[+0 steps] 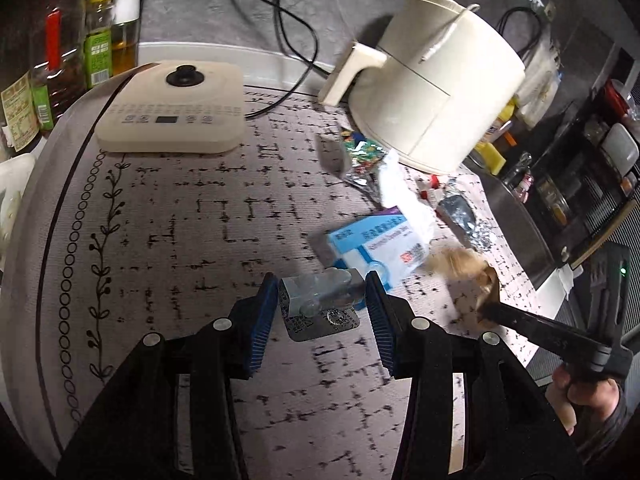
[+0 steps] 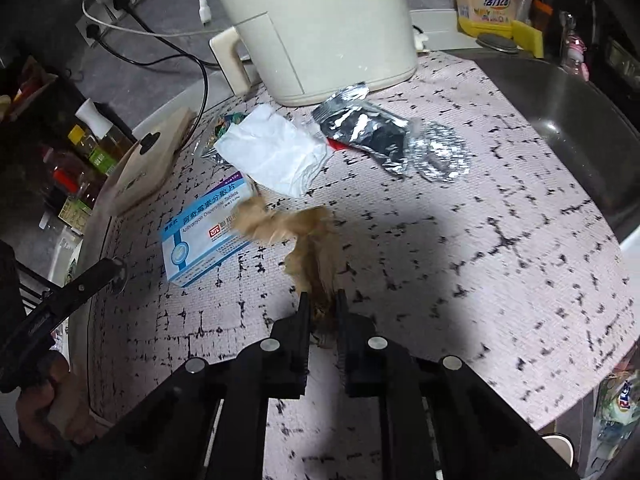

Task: Collect trash
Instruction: 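Carry the blister pack and brown paper over the bin and open both tools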

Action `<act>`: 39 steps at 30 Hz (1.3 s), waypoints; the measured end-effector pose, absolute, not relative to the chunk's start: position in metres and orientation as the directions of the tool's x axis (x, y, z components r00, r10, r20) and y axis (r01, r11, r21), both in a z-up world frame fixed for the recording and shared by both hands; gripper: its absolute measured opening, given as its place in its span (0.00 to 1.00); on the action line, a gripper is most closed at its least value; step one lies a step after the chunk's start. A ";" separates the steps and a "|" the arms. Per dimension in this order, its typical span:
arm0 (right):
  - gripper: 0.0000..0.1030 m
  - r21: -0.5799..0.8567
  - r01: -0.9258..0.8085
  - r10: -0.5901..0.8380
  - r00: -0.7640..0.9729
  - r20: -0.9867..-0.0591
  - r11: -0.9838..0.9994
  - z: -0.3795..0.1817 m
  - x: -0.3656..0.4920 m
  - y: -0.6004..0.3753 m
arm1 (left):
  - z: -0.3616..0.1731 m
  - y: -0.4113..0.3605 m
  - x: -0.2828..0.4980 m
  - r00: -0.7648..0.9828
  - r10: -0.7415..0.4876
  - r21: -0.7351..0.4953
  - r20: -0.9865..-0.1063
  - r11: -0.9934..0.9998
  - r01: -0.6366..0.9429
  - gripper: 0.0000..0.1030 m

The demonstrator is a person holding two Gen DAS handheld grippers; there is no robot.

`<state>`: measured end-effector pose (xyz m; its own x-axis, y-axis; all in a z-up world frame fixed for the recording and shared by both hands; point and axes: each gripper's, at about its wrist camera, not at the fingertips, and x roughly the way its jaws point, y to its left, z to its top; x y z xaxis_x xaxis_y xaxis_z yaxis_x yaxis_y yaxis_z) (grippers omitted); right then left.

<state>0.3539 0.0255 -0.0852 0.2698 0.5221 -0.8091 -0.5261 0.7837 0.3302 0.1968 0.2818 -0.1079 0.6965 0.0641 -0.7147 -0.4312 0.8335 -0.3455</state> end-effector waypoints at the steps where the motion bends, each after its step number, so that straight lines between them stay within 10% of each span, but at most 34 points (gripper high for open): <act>1: 0.12 0.331 -0.522 0.523 0.277 -0.806 0.786 -0.083 0.352 0.018 | -0.107 0.278 0.198 0.699 0.062 -0.345 -0.712 0.836 -0.426 0.43; 39: 0.12 0.393 -0.149 0.419 0.392 -0.819 0.907 -0.121 0.233 -0.370 | -0.110 -0.062 0.214 0.627 -0.211 -0.299 -0.750 0.953 -0.037 0.44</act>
<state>0.2330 -0.3696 -0.1207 0.3922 0.4191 -0.8188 -0.1490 0.9074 0.3931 0.2140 -0.0618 -0.1100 0.6269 -0.2111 -0.7500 -0.0370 0.9534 -0.2993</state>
